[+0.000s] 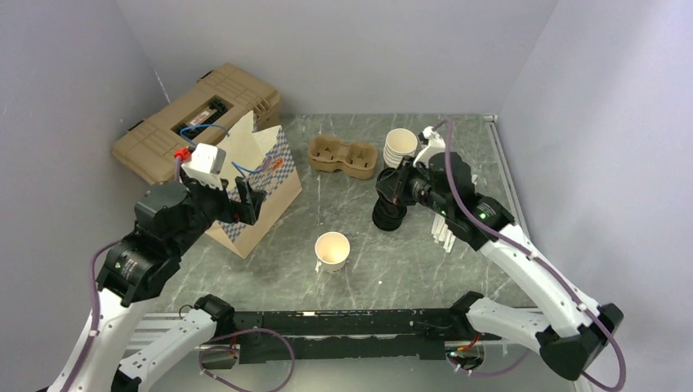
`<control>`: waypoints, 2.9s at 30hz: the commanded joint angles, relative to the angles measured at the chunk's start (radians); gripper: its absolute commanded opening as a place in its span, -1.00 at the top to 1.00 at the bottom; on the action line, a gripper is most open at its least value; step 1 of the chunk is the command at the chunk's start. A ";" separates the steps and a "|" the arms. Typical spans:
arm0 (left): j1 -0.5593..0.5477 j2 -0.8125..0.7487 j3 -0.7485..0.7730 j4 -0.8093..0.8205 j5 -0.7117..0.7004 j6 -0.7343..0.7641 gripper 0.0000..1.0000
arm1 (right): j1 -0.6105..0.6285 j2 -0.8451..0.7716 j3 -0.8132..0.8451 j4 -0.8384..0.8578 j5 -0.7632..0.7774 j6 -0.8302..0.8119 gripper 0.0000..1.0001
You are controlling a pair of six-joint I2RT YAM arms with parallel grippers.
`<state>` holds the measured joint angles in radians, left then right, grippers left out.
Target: Pack the takeout coffee
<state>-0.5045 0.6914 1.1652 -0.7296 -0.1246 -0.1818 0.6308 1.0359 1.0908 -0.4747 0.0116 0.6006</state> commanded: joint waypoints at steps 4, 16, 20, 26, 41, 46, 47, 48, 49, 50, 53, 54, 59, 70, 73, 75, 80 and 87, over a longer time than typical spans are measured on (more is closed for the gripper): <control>0.003 0.096 0.181 -0.081 0.309 -0.129 -0.99 | 0.007 -0.149 -0.044 0.163 -0.279 0.021 0.92; 0.003 0.125 0.078 0.207 0.680 -0.419 -0.99 | 0.013 -0.257 -0.105 0.442 -0.514 0.178 0.92; 0.004 0.109 0.019 0.353 0.735 -0.514 -0.99 | 0.015 -0.270 -0.115 0.521 -0.554 0.222 0.91; 0.003 0.109 -0.053 0.560 0.813 -0.679 -0.99 | 0.025 -0.280 -0.148 0.685 -0.610 0.303 0.91; 0.003 0.175 -0.232 1.081 0.938 -1.045 -0.99 | 0.200 -0.195 -0.114 0.848 -0.591 0.243 0.90; 0.003 0.179 -0.248 1.121 0.957 -1.097 -0.99 | 0.265 -0.149 -0.072 0.850 -0.572 0.179 0.90; 0.003 0.174 -0.249 1.112 0.957 -1.098 -0.99 | 0.272 -0.146 -0.068 0.851 -0.568 0.171 0.90; 0.003 0.170 -0.252 1.108 0.957 -1.098 -0.99 | 0.274 -0.143 -0.065 0.850 -0.562 0.165 0.90; 0.003 0.165 -0.256 1.108 0.957 -1.099 -0.99 | 0.276 -0.139 -0.062 0.848 -0.560 0.161 0.90; 0.003 0.161 -0.259 1.108 0.957 -1.100 -0.99 | 0.278 -0.136 -0.061 0.848 -0.557 0.157 0.91; 0.003 0.149 -0.267 1.106 0.960 -1.099 -0.99 | 0.280 -0.127 -0.059 0.857 -0.555 0.154 0.91; 0.003 0.146 -0.269 1.105 0.961 -1.098 -0.99 | 0.282 -0.123 -0.059 0.861 -0.556 0.156 0.91; 0.003 0.146 -0.279 1.130 0.974 -1.113 -0.99 | 0.286 -0.097 -0.054 0.892 -0.560 0.166 0.91; 0.001 0.140 -0.293 1.164 0.988 -1.133 -0.99 | 0.299 -0.071 -0.058 0.906 -0.541 0.156 0.93; 0.001 0.136 -0.292 1.162 0.990 -1.131 -0.99 | 0.301 -0.068 -0.060 0.899 -0.534 0.151 0.94; 0.002 0.133 -0.291 1.154 0.990 -1.127 -0.99 | 0.302 -0.066 -0.061 0.892 -0.529 0.146 0.94; 0.001 0.132 -0.287 1.145 0.990 -1.123 -0.98 | 0.306 -0.066 -0.065 0.880 -0.515 0.135 0.94; 0.001 0.141 -0.285 1.154 0.991 -1.127 -0.92 | 0.316 -0.065 -0.063 0.854 -0.498 0.109 0.96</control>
<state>-0.5045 0.8402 0.8707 0.3775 0.8417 -1.3029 0.9401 0.9741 0.9943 0.3595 -0.5137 0.7437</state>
